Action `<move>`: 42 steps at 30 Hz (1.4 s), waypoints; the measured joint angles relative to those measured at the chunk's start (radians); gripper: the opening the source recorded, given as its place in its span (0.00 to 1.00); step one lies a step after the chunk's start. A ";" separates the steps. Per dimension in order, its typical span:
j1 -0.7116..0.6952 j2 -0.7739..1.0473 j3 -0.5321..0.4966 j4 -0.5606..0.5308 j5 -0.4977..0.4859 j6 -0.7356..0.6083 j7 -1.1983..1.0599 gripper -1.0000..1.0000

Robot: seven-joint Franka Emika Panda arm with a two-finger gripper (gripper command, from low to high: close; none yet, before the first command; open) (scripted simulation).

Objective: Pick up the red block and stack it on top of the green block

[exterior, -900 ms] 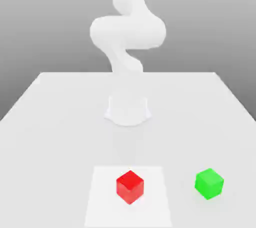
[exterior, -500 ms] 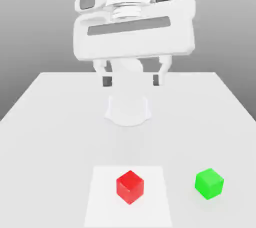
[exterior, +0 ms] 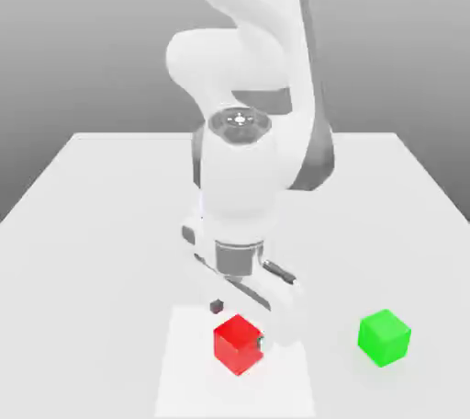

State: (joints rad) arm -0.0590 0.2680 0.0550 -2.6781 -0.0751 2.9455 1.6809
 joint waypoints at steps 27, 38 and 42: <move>0.312 -0.230 0.214 0.065 0.055 -0.294 -0.240 0.00; 0.337 -0.056 0.157 0.078 -0.061 -0.140 -0.163 1.00; 0.325 -0.151 0.182 0.073 0.004 -0.227 -0.210 1.00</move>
